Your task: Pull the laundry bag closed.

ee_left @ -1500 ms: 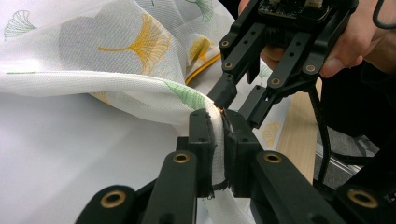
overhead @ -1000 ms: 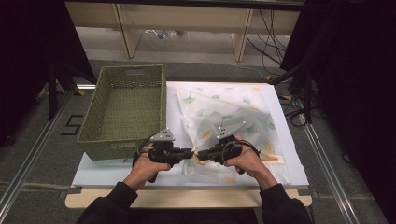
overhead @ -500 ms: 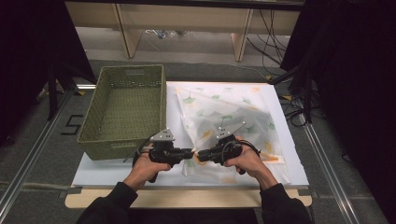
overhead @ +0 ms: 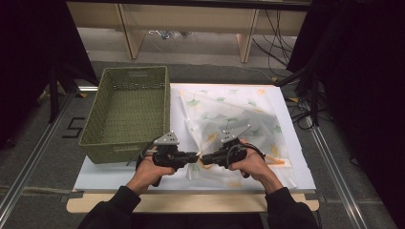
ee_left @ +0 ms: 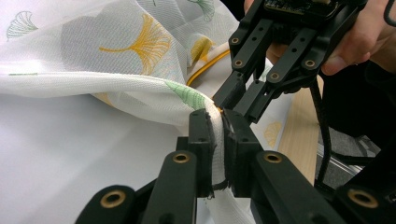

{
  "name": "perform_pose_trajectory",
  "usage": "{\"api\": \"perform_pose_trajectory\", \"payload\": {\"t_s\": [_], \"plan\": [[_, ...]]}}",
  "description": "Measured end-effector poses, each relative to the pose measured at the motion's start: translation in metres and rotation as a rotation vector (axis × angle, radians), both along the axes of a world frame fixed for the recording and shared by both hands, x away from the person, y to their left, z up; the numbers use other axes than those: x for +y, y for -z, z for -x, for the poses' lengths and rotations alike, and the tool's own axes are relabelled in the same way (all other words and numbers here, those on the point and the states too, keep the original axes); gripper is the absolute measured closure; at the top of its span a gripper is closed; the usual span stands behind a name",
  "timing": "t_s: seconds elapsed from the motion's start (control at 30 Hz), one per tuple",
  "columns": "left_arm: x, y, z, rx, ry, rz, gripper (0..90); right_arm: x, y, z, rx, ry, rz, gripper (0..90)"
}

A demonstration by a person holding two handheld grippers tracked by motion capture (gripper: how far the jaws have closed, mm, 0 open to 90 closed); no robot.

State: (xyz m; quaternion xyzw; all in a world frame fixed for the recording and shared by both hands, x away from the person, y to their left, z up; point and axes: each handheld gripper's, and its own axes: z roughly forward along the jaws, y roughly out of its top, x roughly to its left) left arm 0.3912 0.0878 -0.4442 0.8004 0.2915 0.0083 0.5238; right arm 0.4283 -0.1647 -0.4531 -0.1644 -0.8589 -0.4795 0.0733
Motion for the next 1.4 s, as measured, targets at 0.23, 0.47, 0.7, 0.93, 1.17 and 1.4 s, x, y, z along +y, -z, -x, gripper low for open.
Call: {"api": "perform_pose_trajectory", "payload": {"t_s": [0.23,0.47,0.7,0.93,1.17,1.4], "plan": [[0.000,0.000,0.000,0.004,-0.013,-0.003,82.3,0.001,-0.006,0.004,-0.025,0.015,0.017,84.8],[0.000,0.000,0.000,0.001,-0.023,-0.012,82.3,0.002,-0.007,0.005,-0.033,0.031,0.032,85.0],[-0.001,0.000,0.001,0.003,-0.029,-0.013,82.3,0.005,-0.011,0.009,-0.049,0.058,0.081,85.1],[-0.001,0.000,0.002,-0.005,-0.026,-0.025,82.7,0.009,-0.013,0.013,-0.087,0.074,0.139,85.3],[0.002,-0.001,0.001,0.012,-0.053,-0.004,83.2,0.011,-0.013,0.014,-0.105,0.073,0.169,85.3],[0.006,-0.001,0.001,0.019,-0.083,-0.016,83.3,0.012,-0.009,0.015,-0.115,0.088,0.224,85.4]]}}
